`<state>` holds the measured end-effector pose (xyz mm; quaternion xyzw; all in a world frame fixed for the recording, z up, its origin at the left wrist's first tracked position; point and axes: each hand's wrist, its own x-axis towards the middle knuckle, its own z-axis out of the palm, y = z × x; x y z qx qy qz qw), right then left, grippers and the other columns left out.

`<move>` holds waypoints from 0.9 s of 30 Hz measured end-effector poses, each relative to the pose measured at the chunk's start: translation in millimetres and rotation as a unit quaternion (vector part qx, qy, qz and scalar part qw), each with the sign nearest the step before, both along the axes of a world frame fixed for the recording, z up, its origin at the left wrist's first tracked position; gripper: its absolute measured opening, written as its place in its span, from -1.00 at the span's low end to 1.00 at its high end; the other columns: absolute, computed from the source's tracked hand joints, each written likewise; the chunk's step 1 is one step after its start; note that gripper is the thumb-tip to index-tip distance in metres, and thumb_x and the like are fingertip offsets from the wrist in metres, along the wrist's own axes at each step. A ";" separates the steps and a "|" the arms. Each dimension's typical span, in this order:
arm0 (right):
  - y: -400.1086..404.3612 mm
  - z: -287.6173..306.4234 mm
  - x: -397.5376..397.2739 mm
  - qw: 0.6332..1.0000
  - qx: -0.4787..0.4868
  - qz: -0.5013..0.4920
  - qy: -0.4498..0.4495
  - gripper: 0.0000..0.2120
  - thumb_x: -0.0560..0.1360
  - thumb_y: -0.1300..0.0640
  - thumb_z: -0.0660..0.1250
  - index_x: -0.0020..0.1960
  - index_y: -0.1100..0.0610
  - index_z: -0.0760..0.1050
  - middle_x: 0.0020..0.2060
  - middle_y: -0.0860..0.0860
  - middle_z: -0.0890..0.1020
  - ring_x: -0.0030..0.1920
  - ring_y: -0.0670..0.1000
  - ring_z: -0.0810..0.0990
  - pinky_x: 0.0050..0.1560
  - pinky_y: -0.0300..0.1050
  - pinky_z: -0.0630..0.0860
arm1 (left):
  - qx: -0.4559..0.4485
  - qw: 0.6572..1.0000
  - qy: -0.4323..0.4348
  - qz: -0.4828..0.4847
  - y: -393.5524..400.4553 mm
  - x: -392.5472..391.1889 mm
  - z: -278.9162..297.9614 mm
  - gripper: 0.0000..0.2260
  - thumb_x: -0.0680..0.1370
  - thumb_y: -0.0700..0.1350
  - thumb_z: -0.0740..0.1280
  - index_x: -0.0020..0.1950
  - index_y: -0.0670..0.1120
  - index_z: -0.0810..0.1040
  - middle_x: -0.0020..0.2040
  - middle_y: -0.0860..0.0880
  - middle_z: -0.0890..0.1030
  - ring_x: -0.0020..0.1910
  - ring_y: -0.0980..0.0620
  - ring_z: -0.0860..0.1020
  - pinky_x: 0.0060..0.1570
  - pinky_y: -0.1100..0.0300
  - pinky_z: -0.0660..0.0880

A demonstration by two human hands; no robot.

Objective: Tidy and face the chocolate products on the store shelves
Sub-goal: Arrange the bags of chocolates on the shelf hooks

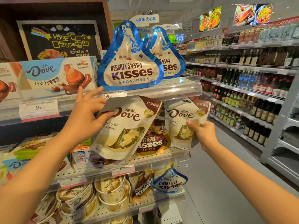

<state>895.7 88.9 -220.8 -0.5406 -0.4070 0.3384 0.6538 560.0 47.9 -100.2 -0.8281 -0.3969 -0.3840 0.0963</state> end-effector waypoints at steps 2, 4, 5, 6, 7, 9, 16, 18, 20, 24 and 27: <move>-13.6 4.9 -0.2 1.000 0.013 0.008 -0.004 -0.91 0.45 0.28 0.39 -0.20 0.14 0.56 -0.25 0.08 0.65 -0.35 -0.07 0.65 -0.42 -0.21 0.59 | 0.038 0.999 -0.006 -0.033 -6.1 4.9 -9.9 -0.87 0.43 0.06 0.28 -0.11 0.13 0.60 0.01 0.43 0.51 0.21 0.16 0.40 0.44 0.01 0.02; -28.1 6.4 -1.2 1.000 0.016 0.017 -0.008 -0.89 0.44 0.29 0.40 -0.22 0.11 0.56 -0.27 0.01 0.65 -0.40 -0.17 0.63 -0.41 -0.28 0.57 | 0.044 0.999 -0.009 -0.031 -9.9 10.9 -25.8 -0.81 0.44 -0.04 0.33 -0.11 -0.11 0.67 -0.03 0.13 0.59 0.05 0.09 0.48 0.21 0.14 0.38; -35.3 5.9 -1.9 1.000 0.012 0.023 -0.014 -0.89 0.43 0.29 0.41 -0.22 0.12 0.57 -0.28 0.01 0.65 -0.40 -0.18 0.63 -0.41 -0.29 0.57 | 0.034 0.999 -0.014 -0.024 -12.4 14.6 -33.1 -0.83 0.43 -0.10 0.36 -0.13 -0.18 0.67 -0.08 0.07 0.58 -0.02 0.12 0.49 0.05 0.24 0.42; -43.0 5.3 -3.1 0.999 0.007 0.029 -0.020 -0.91 0.43 0.29 0.41 -0.21 0.13 0.58 -0.28 0.01 0.66 -0.40 -0.17 0.64 -0.42 -0.29 0.56 | 0.015 0.999 -0.024 -0.020 -14.5 17.8 -40.6 -0.86 0.43 -0.14 0.40 -0.16 -0.20 0.66 -0.11 0.06 0.57 -0.07 0.17 0.49 -0.04 0.32 0.43; -49.8 3.8 -4.0 0.999 0.004 0.036 -0.022 -0.93 0.42 0.29 0.41 -0.20 0.15 0.59 -0.29 0.02 0.66 -0.40 -0.15 0.64 -0.42 -0.28 0.56 | -0.016 0.999 -0.042 -0.020 -17.5 21.3 -48.2 -0.92 0.44 -0.16 0.43 -0.16 -0.17 0.66 -0.11 0.08 0.58 -0.09 0.22 0.50 -0.08 0.39 0.43; -62.9 0.2 -7.4 0.999 0.003 0.053 -0.011 -0.95 0.42 0.30 0.41 -0.17 0.18 0.60 -0.32 0.01 0.68 -0.38 -0.10 0.66 -0.43 -0.26 0.56 | -0.126 0.984 -0.119 -0.048 -22.7 28.0 -60.8 -0.90 0.44 -0.21 0.44 -0.11 -0.01 0.66 -0.08 0.17 0.63 -0.04 0.30 0.54 -0.08 0.48 0.44; -80.4 -17.3 -28.5 0.983 -0.017 0.176 -0.056 -0.89 0.40 0.38 0.39 -0.14 0.23 0.64 -0.24 0.01 0.71 -0.20 -0.01 0.69 -0.28 -0.13 0.62 | -0.361 0.897 -0.208 -0.148 -24.8 50.5 -106.8 -0.81 0.42 -0.11 0.40 -0.05 0.14 0.68 0.11 0.16 0.63 0.17 0.18 0.54 0.12 0.25 0.49; -80.6 -23.9 -34.8 0.970 -0.011 0.228 -0.081 -0.90 0.41 0.34 0.39 -0.13 0.20 0.65 -0.24 0.01 0.71 -0.19 -0.01 0.69 -0.29 -0.16 0.59 | -0.384 0.883 -0.216 -0.161 -22.9 55.9 -120.1 -0.82 0.41 -0.11 0.40 -0.04 0.08 0.68 0.10 0.13 0.64 0.13 0.17 0.57 0.07 0.29 0.50; -80.4 -33.8 -40.3 0.952 -0.003 0.300 -0.050 -0.85 0.43 0.24 0.35 -0.03 0.24 0.62 -0.16 0.05 0.71 -0.15 0.05 0.69 -0.23 -0.13 0.61 | -0.401 0.878 -0.214 -0.153 -19.7 60.4 -135.4 -0.83 0.40 -0.12 0.43 -0.03 0.04 0.67 0.05 0.13 0.66 0.07 0.14 0.60 0.05 0.29 0.52; -73.1 -62.2 -43.3 0.931 -0.025 0.361 -0.040 -0.80 0.49 0.21 0.31 0.04 0.30 0.59 -0.06 0.17 0.69 -0.07 0.13 0.67 -0.09 -0.04 0.62 | -0.444 0.850 -0.252 -0.130 -19.3 67.1 -164.0 -0.81 0.44 -0.35 0.39 -0.07 -0.09 0.65 -0.16 0.14 0.69 -0.09 0.17 0.64 -0.08 0.31 0.55; -67.9 -78.7 -40.7 0.903 -0.045 0.424 -0.050 -0.82 0.48 0.20 0.34 0.05 0.21 0.60 0.00 0.18 0.67 0.02 0.15 0.65 0.01 -0.01 0.60 | -0.451 0.831 -0.304 -0.117 -23.4 67.6 -175.0 -0.81 0.42 -0.37 0.37 -0.07 -0.11 0.63 -0.16 0.18 0.68 -0.07 0.23 0.63 -0.11 0.41 0.51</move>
